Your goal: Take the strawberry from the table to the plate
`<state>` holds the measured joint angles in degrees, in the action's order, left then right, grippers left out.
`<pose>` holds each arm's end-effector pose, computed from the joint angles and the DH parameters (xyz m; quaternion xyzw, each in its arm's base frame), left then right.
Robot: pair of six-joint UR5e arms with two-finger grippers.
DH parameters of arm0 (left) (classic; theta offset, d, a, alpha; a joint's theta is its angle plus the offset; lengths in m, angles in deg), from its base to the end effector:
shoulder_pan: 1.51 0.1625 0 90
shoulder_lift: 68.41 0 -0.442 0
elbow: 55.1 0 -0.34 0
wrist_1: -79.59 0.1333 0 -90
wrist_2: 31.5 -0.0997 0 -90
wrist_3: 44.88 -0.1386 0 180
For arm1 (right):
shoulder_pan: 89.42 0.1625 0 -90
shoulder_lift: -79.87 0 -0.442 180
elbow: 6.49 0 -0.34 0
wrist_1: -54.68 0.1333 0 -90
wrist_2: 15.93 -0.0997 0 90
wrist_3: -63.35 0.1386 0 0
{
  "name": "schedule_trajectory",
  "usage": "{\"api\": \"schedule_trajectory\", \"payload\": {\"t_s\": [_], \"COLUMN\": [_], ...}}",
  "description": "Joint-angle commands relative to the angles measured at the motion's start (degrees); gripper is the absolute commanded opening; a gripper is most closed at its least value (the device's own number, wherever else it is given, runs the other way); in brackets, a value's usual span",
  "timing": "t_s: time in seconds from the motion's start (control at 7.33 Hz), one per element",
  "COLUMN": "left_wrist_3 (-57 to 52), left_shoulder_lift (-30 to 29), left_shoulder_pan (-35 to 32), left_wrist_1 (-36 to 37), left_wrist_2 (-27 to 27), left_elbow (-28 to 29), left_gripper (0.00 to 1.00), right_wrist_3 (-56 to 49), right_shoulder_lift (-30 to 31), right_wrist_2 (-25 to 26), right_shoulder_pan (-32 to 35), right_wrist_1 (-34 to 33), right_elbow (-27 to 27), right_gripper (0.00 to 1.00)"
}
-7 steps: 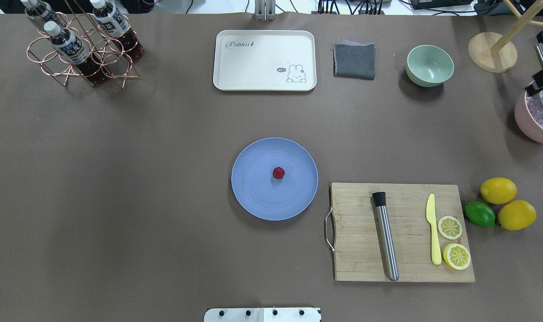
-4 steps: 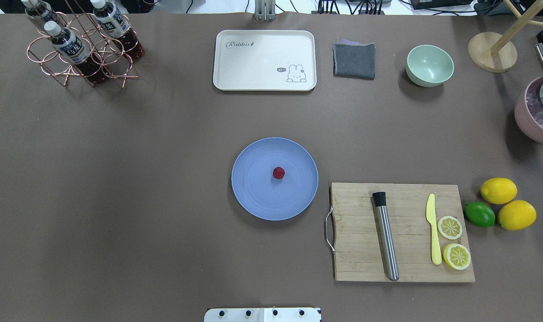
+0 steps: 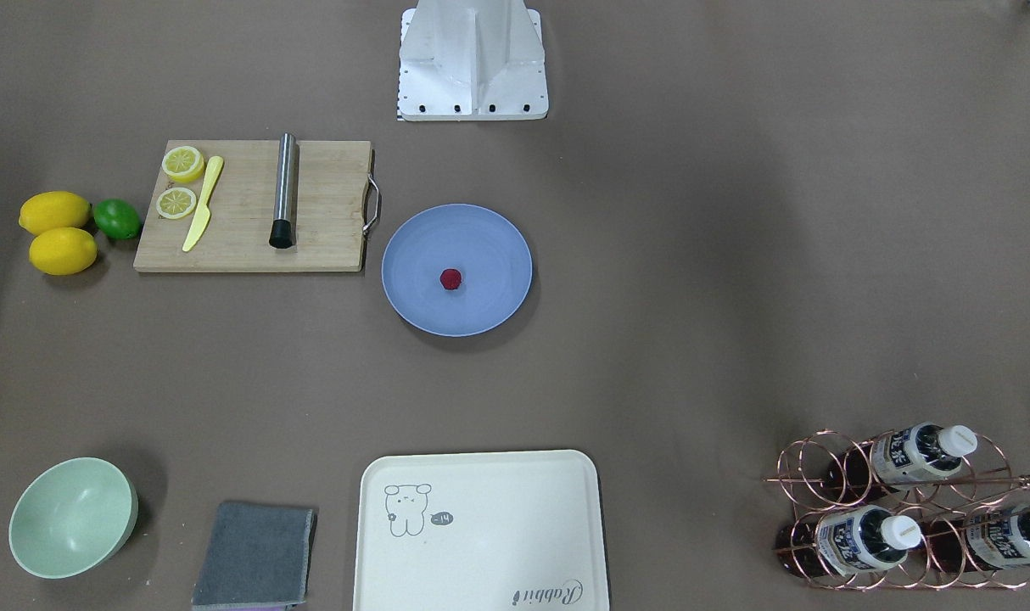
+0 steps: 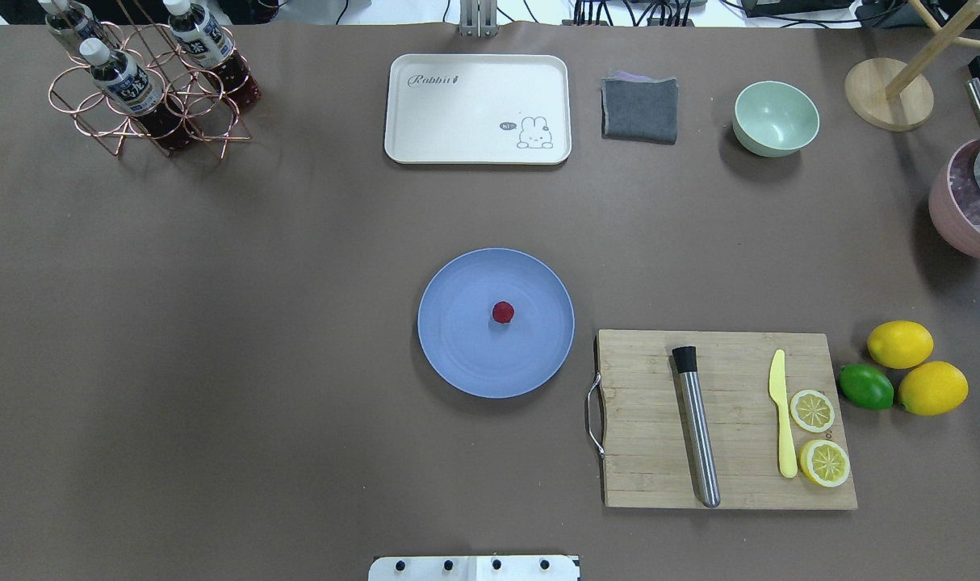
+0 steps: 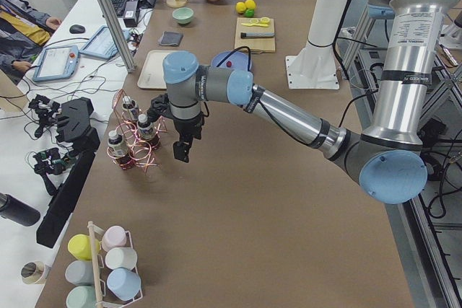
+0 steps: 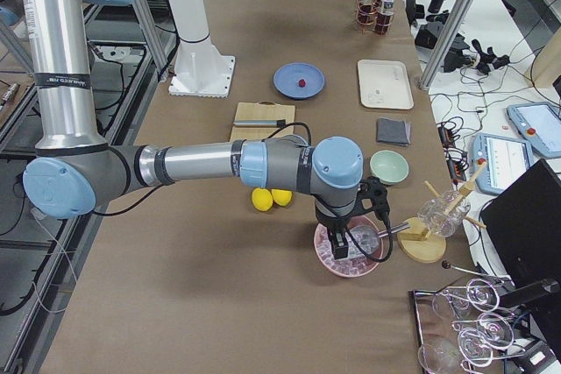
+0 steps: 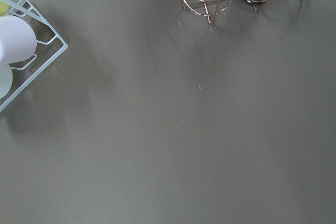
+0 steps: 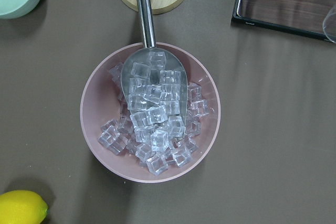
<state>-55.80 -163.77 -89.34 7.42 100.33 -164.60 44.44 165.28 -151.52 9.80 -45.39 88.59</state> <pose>-0.0234 -0.4626 0.5499 0.0843 0.3509 0.1280 0.9238 0.1091 -0.4580 0.6437 0.0910 -0.3766 -0.0765 0.9187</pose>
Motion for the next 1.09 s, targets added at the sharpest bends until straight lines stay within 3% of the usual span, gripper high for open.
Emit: {"api": "schedule_trajectory", "payload": {"t_s": [0.0, 0.41, 0.95], "left_wrist_3": [-0.50, -0.41, -0.41], "left_shoulder_lift": [2.64, 2.12, 5.53], "left_shoulder_pan": [-0.58, -2.43, -2.43], "left_wrist_1": [-6.67, -6.94, -15.69], "left_wrist_2": [4.80, 5.01, 4.49], "left_elbow": [2.88, 2.19, 4.72], "left_gripper": [0.97, 0.97, 0.97], "right_wrist_3": [0.54, 0.54, 0.62], "right_shoulder_lift": [-1.03, -1.03, -0.25], "right_wrist_2": [0.68, 0.68, 1.39], "right_shoulder_pan": [-1.31, -1.67, -1.75], "right_wrist_1": [-0.13, -0.04, -0.04], "right_elbow": [0.01, 0.36, 0.80], "right_gripper": [1.00, 1.00, 1.00]}}
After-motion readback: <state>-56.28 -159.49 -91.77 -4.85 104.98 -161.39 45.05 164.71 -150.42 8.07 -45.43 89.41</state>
